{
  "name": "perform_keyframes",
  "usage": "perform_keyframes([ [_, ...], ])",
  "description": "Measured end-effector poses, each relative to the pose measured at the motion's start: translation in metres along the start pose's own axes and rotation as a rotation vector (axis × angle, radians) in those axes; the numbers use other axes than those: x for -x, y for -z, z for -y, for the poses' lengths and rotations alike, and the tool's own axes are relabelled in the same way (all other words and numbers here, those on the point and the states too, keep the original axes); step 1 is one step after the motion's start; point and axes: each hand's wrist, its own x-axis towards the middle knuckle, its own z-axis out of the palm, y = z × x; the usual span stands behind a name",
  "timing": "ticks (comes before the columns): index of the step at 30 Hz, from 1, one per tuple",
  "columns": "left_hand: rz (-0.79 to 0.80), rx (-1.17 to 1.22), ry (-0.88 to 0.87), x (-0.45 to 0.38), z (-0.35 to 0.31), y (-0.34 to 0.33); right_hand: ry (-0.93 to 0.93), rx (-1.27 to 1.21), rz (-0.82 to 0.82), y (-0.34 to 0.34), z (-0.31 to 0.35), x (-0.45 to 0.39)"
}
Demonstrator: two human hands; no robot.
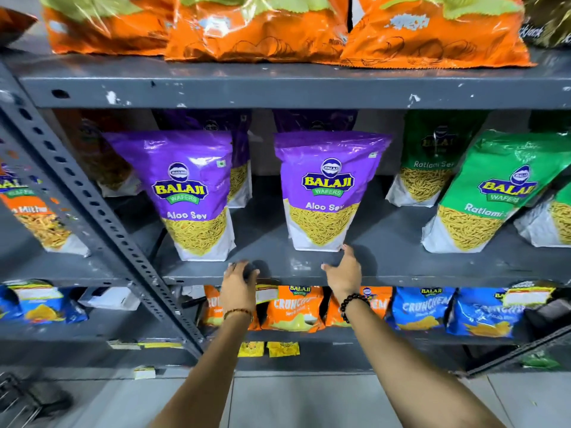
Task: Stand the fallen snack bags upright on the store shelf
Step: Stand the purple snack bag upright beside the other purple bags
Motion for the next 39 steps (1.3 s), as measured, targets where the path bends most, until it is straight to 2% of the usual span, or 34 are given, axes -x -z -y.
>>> perform_keyframes([
  [3, -0.122, 0.109, 0.118, 0.002, 0.019, 0.028, 0.067, 0.071, -0.044, -0.035, 0.009, 0.038],
  [6, -0.208, 0.15, 0.188, -0.014, 0.031, 0.058, 0.097, 0.107, 0.026, -0.074, 0.029, 0.066],
  [8, -0.201, 0.16, 0.185, -0.028, 0.038, 0.077, 0.122, 0.103, 0.109, -0.099, 0.046, 0.078],
  [12, -0.09, 0.097, 0.163, -0.049, 0.05, 0.094, 0.152, 0.067, 0.262, -0.133, 0.077, 0.087],
  [16, -0.071, 0.112, 0.162, -0.063, 0.053, 0.096, 0.139, 0.017, 0.255, -0.151, 0.1, 0.082],
  [21, -0.121, 0.186, 0.206, -0.069, 0.049, 0.092, 0.171, 0.022, 0.226, -0.161, 0.11, 0.074],
  [32, -0.074, 0.172, 0.23, -0.083, 0.045, 0.092, 0.16, 0.069, 0.221, -0.166, 0.116, 0.058],
  [39, -0.036, -0.064, 0.1, -0.044, 0.061, 0.078, 0.229, 0.201, 0.329, -0.143, 0.08, 0.072],
])
